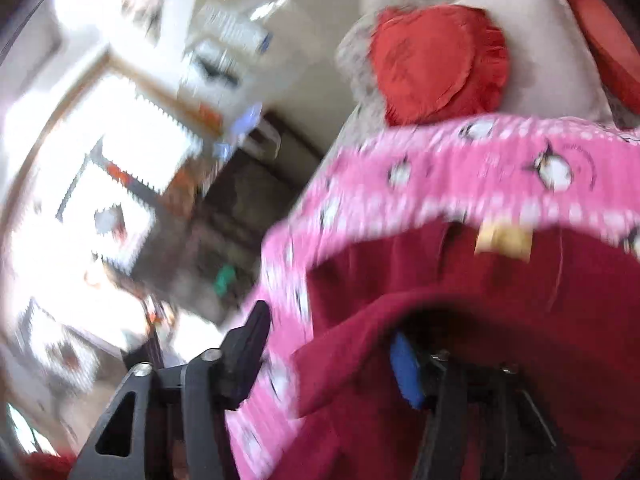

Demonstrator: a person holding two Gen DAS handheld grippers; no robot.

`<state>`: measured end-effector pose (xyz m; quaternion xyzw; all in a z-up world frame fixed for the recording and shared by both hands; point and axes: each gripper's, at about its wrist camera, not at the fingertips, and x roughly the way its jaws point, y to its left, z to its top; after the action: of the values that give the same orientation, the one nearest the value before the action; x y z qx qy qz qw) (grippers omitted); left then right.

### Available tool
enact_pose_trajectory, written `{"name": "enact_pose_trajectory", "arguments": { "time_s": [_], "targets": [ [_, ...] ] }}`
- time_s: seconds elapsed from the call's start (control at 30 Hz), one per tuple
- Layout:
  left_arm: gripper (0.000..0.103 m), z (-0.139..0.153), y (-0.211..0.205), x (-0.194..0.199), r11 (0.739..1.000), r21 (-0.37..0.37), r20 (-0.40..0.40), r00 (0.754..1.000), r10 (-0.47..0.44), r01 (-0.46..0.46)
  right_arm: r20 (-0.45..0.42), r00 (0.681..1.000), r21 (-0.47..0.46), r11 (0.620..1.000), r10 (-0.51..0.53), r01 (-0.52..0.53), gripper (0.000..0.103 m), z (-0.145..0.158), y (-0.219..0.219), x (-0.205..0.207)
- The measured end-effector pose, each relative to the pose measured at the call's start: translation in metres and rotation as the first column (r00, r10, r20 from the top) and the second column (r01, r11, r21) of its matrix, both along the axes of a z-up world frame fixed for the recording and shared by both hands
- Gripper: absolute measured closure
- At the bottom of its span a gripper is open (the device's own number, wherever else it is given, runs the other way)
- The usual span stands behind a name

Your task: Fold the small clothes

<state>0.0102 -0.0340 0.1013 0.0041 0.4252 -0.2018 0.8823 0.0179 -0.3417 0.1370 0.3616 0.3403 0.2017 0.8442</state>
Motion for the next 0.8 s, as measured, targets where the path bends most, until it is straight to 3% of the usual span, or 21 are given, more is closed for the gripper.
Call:
{"name": "enact_pose_trajectory", "arguments": {
  "time_s": [0.1,0.17,0.27,0.37,0.47,0.57,0.7,0.8],
  "targets": [
    [0.051,0.006,-0.006,-0.002,1.0,-0.014,0.014,1.0,-0.024,0.024,-0.11,0.991,0.12,0.989,-0.079,0.092,0.041,-0.008,-0.026,0.02],
    [0.051,0.009,-0.012,-0.002,0.999,-0.021,0.022,0.999,-0.046,0.047,-0.109,0.99,0.113,0.988,-0.089,0.102,0.041,-0.004,-0.03,0.013],
    [0.051,0.011,-0.025,0.007,0.997,-0.021,0.034,0.997,-0.069,0.07,-0.03,0.995,0.002,0.995,-0.096,0.096,0.041,0.008,-0.02,-0.016],
    [0.051,0.01,-0.045,0.031,0.996,-0.017,0.019,0.996,-0.087,0.087,-0.034,0.997,-0.197,0.978,-0.073,0.065,0.041,0.005,0.004,-0.042],
    [0.051,0.004,-0.062,0.061,0.993,-0.055,-0.052,0.993,-0.11,0.108,-0.045,0.997,-0.442,0.896,-0.055,0.03,0.041,-0.006,0.035,-0.06],
    [0.051,0.0,-0.077,0.089,0.994,-0.071,-0.087,0.992,-0.09,0.084,-0.023,0.999,-0.664,0.748,-0.038,0.013,0.041,-0.02,0.066,-0.068],
    [0.051,-0.001,-0.095,0.114,0.994,-0.077,-0.118,0.989,-0.091,0.082,0.02,0.998,-0.759,0.649,-0.06,0.055,0.043,-0.037,0.077,-0.058],
    [0.051,-0.01,-0.106,0.127,0.993,-0.065,-0.178,0.978,-0.11,0.1,0.012,0.996,-0.802,0.594,-0.087,0.061,0.064,-0.049,0.075,-0.045]
  ]
}}
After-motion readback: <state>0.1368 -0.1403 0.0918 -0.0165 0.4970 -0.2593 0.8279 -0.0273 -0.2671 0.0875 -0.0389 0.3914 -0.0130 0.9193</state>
